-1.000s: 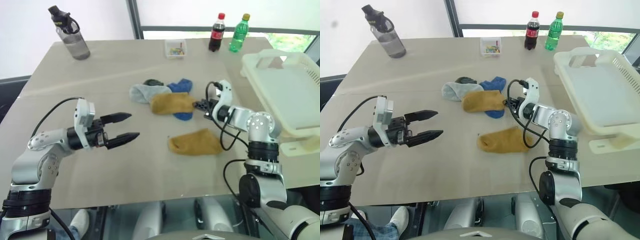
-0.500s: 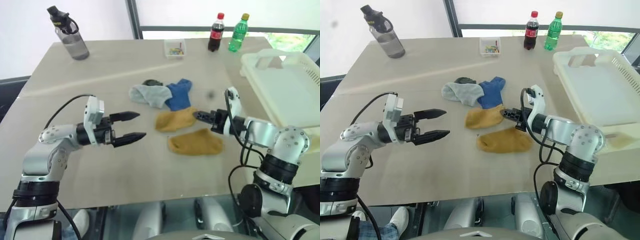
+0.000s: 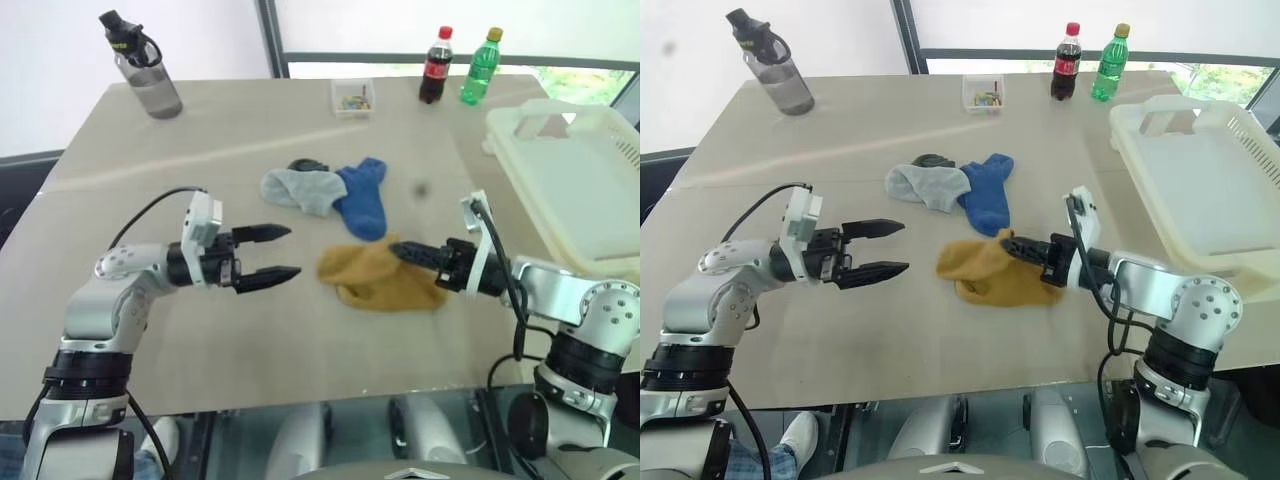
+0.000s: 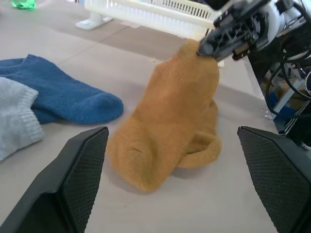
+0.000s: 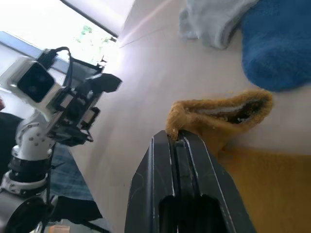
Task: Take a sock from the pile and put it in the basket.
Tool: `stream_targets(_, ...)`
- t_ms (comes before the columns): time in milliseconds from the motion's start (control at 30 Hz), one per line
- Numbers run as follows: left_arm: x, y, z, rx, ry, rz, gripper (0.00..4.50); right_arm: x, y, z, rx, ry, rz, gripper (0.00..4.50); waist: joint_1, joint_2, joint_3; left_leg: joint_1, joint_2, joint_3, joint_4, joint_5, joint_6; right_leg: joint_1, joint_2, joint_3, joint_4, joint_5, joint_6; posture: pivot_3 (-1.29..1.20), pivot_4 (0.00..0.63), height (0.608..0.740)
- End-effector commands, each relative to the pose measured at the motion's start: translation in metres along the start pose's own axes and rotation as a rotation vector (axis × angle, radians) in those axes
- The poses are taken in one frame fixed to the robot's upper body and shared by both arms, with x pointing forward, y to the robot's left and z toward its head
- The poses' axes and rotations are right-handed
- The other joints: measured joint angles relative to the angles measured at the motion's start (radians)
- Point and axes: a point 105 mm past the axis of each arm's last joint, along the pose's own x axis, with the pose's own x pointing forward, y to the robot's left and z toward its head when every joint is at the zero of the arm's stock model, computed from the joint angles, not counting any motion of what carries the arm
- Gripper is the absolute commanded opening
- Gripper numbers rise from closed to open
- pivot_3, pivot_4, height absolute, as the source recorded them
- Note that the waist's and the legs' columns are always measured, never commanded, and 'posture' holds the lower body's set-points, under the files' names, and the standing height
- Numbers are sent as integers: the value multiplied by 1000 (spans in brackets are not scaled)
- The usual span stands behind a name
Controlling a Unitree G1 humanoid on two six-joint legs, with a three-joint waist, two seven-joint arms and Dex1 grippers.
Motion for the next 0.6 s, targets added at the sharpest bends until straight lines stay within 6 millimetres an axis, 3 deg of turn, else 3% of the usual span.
stream_targets(33, 7, -2, -2, 41, 20, -24, 4500, -6, -5, 5, -21, -44, -60, 26, -3, 0, 0, 0, 0, 0, 0, 0, 0, 0, 0, 0, 0, 0, 0, 0, 150, 740)
stream_targets(133, 17, -2, -10, -18, 30, -5, 4500, -7, -12, 4, -26, -46, -102, 26, -2, 0, 0, 1, 0, 0, 0, 0, 0, 0, 1, 1, 0, 0, 0, 0, 150, 740)
stream_targets(233, 28, 4, -34, -104, 107, 72, 4500, -8, -18, -3, -59, -24, -149, 26, -1, 0, 0, 0, 0, 0, 0, 0, 0, 0, 1, 1, 0, 0, 0, 0, 150, 740)
stream_targets(400, 23, 21, -74, -289, 241, 237, 4500, -9, -23, -6, -81, -24, -182, 26, -1, 0, 0, 1, 0, 0, 0, 0, 0, 0, 1, 1, 0, 0, 0, 0, 150, 740)
stream_targets(600, 37, 16, -65, -529, 165, 238, 4500, -5, -24, -7, -90, -30, -184, 26, -1, 0, 0, 4, 1, 0, 1, 0, 0, 3, 1, 1, 1, 0, 1, 0, 150, 740)
